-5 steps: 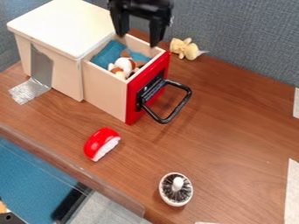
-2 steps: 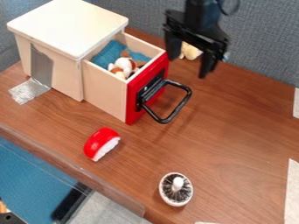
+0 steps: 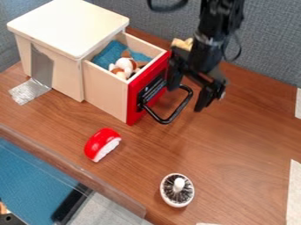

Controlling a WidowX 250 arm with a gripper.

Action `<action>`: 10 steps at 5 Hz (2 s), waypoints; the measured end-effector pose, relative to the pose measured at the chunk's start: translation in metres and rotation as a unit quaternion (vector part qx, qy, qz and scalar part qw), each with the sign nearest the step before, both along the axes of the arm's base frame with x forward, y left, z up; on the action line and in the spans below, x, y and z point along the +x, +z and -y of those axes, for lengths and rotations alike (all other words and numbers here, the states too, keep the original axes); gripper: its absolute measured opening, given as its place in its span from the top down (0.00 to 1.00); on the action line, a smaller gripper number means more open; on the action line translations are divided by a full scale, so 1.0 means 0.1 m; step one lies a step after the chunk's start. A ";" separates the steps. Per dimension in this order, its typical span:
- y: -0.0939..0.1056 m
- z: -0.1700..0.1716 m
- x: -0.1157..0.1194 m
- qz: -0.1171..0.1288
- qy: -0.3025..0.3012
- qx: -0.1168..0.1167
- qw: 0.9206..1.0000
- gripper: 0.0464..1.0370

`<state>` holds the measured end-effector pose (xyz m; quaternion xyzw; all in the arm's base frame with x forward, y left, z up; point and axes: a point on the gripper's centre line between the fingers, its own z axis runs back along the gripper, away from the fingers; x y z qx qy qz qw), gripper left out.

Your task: Close the drawer

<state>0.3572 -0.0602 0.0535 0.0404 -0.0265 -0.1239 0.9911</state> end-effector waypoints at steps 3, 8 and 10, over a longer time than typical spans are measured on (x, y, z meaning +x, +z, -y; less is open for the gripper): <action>-0.38 0.00 -0.03 -0.047 0.019 0.031 0.998 0.09; -0.40 -1.09 0.10 -0.042 0.190 0.040 0.980 0.92; -0.38 -1.26 0.09 -0.044 0.210 0.040 0.976 0.87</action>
